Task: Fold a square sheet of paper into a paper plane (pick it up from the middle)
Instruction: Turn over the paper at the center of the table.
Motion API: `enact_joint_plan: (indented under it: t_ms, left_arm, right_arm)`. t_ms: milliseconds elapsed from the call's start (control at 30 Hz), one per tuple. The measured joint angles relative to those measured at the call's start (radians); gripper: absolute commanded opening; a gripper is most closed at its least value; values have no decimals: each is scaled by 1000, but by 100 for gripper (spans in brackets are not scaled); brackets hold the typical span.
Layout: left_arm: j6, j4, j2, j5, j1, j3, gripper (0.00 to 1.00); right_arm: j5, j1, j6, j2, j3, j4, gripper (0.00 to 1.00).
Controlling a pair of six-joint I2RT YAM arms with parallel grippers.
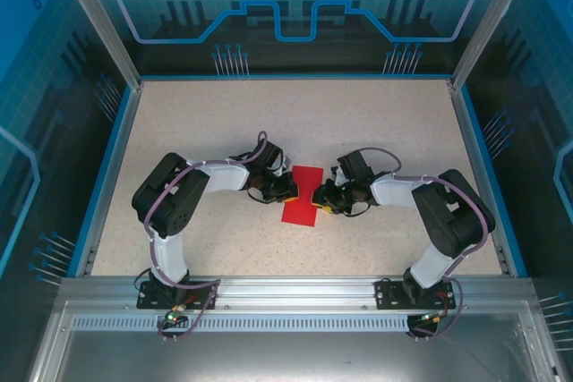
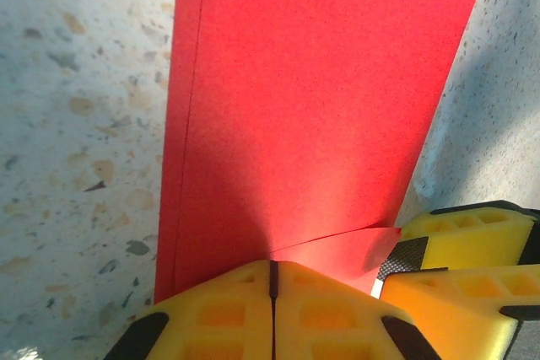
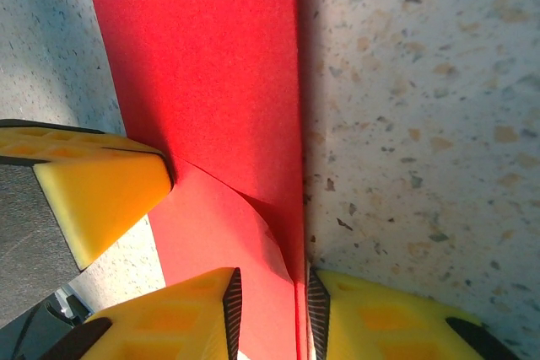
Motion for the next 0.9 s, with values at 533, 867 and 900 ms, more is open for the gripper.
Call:
enact_joint_plan:
  t_ms: [533, 867, 900]
  left_arm:
    - [0, -10, -3, -10, 0, 4, 9]
    - [-21, -9, -59, -19, 0, 3, 17]
    - [-27, -9, -76, -23, 0, 3, 19]
  right_arm:
    - [-14, 6, 0, 2, -19, 75, 26]
    - [-34, 6, -10, 2, -42, 117, 7]
    - [-34, 6, -11, 2, -42, 117, 6]
